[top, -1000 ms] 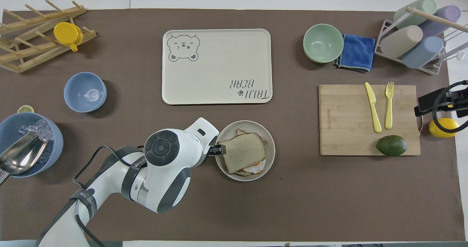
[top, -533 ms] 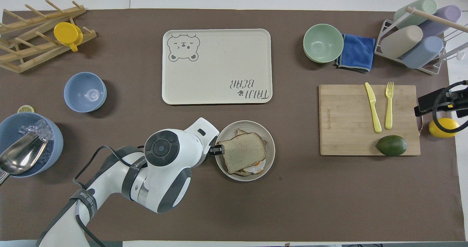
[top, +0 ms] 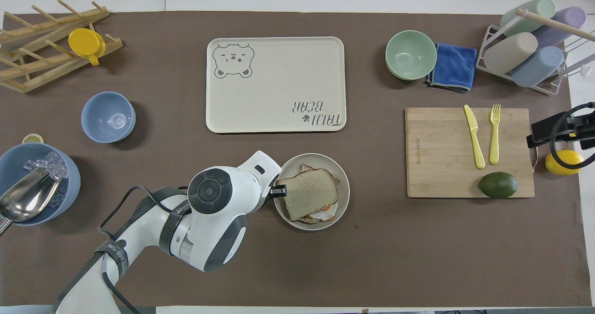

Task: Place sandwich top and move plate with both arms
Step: 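Grip the white plate rim with the left gripper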

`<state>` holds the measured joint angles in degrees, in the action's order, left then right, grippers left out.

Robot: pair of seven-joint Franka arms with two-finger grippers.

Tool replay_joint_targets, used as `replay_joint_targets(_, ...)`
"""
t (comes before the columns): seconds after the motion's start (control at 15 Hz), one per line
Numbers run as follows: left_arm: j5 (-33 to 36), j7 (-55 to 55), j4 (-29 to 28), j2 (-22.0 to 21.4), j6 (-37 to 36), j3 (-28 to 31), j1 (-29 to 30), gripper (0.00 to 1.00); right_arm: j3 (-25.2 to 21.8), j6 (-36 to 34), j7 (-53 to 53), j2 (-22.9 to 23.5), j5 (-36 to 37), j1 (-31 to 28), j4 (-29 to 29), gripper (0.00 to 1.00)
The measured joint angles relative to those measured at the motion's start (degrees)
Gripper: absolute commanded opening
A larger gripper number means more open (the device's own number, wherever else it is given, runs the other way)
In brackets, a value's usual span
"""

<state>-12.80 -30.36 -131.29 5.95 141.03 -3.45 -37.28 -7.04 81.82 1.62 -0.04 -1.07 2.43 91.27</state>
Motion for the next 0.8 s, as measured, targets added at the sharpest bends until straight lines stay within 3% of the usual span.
replay_joint_targets(0.2, -0.3, 0.0, 0.0, 0.9, 2.0, -0.1, -0.3, 0.51, 0.0, 0.0, 0.0, 0.0, 0.0, 0.0, 0.0, 1.0)
replay_joint_targets(0.67, -0.5, 0.0, 0.1, 1.3, 3.0, -0.1, -0.6, 0.0, 0.0, 0.0, 0.0, 0.0, 0.0, 0.0, 0.0, 1.0)
replay_joint_targets(0.8, -0.7, 0.1, 0.4, 1.1, 3.1, -0.2, -0.7, 0.0, 0.0, 0.0, 0.0, 0.0, 0.0, 0.0, 0.0, 1.0)
